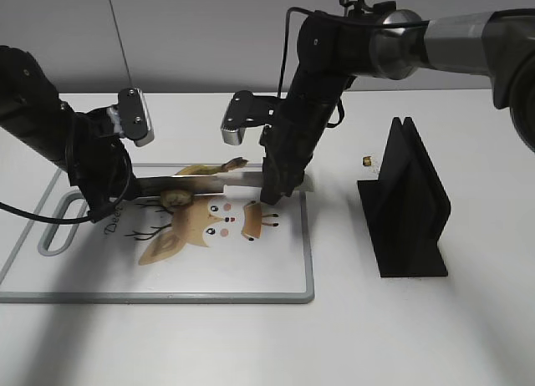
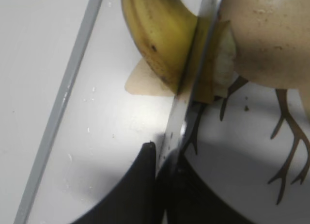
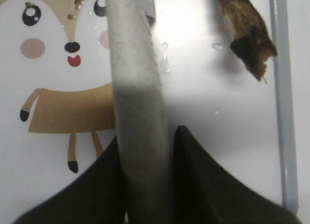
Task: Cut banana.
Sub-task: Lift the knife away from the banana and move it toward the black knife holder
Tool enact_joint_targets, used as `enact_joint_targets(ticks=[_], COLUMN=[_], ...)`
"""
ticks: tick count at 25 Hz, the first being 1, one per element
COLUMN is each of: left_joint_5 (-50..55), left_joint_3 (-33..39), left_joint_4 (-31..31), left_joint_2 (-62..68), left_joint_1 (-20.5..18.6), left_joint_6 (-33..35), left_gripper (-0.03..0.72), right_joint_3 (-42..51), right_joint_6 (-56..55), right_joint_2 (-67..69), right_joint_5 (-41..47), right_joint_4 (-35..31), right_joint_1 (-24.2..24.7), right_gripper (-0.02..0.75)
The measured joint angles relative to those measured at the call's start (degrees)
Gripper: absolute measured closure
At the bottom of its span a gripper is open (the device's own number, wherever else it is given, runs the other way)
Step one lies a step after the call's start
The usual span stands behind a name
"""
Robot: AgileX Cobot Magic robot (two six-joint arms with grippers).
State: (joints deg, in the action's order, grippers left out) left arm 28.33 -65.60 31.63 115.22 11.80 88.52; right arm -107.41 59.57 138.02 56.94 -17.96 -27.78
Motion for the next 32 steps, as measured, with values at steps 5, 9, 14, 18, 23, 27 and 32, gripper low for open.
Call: enact_joint_targets(ticks=[5, 9, 14, 18, 23, 27, 32], left_joint_5=[0.1, 2.8, 6.5, 9.4, 10.7, 11.7, 13.6], left_joint_3=[0.0, 0.1, 0.4, 0.9, 0.9, 0.9, 0.9], left_joint_4=[-0.3, -0.5, -0.6, -0.7, -1.1, -1.2, -1.1], left_joint_2=[-1.0, -1.5, -2.6, -4.5, -5.4, -6.3, -8.4], left_joint_1=[0.0, 0.0, 0.0, 0.0, 0.0, 0.0, 0.0], left_joint_6=[0.0, -0.1, -0.7, -1.1, -1.3, -1.4, -1.6], left_gripper=[0.668, 0.668, 0.671, 0.684, 0.688, 0.688, 0.691], right_joint_3=[-0.1, -0.1, 0.3, 0.4, 0.4, 0.5, 0.6], right_joint_6=[-0.2, -0.2, -0.2, -0.1, -0.1, -0.1, -0.1], right_joint_2=[0.0, 0.0, -1.0, -2.1, -2.8, -3.9, -5.7], right_joint_5=[0.9, 2.7, 5.1, 7.1, 7.8, 8.2, 9.7], right_joint_4=[-0.3, -1.2, -1.7, -2.2, -2.5, -2.5, -2.5], right_joint_1=[0.0, 0.0, 0.0, -0.1, -0.1, -0.1, -0.1], right_gripper=[0.531, 0.531, 0.531, 0.531, 0.531, 0.531, 0.531])
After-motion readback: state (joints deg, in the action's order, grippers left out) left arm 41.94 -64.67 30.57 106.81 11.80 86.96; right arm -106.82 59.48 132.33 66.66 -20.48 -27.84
